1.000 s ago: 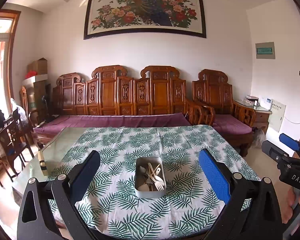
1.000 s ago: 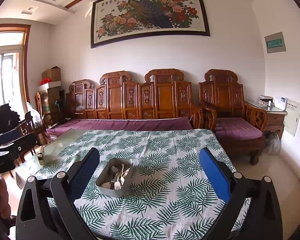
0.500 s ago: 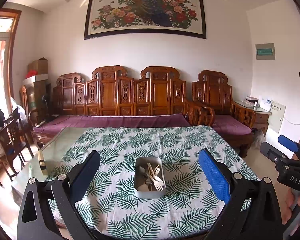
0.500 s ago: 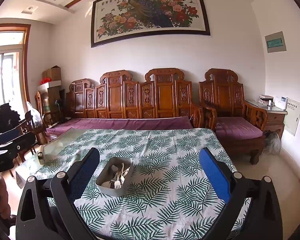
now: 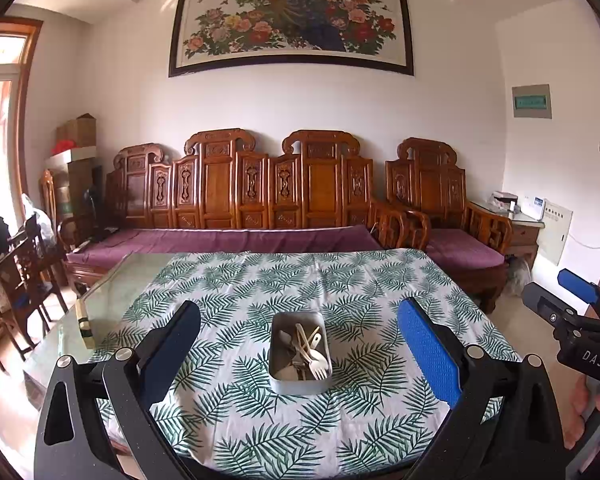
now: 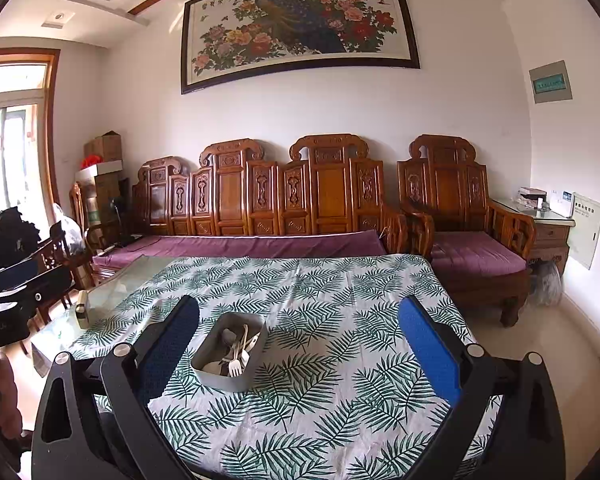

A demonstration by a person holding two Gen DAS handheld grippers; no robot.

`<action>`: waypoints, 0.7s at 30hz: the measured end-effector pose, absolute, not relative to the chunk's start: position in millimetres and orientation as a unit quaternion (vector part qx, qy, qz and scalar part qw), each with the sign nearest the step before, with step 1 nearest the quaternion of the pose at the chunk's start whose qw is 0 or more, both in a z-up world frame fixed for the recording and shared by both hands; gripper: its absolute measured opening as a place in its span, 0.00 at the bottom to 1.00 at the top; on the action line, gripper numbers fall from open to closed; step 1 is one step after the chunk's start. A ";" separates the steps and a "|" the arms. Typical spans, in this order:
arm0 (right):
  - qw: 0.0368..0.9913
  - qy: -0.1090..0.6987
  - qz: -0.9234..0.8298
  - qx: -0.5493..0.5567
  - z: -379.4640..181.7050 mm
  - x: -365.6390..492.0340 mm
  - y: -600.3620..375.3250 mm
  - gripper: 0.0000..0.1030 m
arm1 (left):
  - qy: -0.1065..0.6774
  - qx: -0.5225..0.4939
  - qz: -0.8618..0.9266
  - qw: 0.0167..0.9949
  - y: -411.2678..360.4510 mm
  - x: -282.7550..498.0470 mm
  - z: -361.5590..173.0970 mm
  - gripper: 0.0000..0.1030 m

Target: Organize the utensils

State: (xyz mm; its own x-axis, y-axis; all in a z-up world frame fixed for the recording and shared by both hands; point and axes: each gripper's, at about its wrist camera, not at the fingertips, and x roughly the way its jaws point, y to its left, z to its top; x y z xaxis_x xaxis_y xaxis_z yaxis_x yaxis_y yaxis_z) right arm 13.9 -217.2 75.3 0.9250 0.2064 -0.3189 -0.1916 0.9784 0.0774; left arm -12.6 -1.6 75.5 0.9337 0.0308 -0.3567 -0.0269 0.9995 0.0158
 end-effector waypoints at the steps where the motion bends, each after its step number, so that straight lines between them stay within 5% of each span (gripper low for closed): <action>1: 0.981 0.165 0.101 0.022 74.5 14.4 -216.0 0.97 | 0.182 0.005 0.015 0.983 -1.6 -12.4 75.7 0.93; 21: 0.981 0.166 0.100 0.023 71.5 13.9 -214.2 0.97 | 0.179 0.004 0.015 0.984 -1.1 -13.0 73.8 0.93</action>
State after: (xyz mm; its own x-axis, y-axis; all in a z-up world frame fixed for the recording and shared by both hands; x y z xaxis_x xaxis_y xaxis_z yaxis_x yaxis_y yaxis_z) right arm 13.9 -214.2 71.5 0.9248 0.2029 -0.3217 -0.1877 0.9791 0.0778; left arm -13.0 -1.1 73.8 0.9356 0.0306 -0.3518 -0.0275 0.9995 0.0139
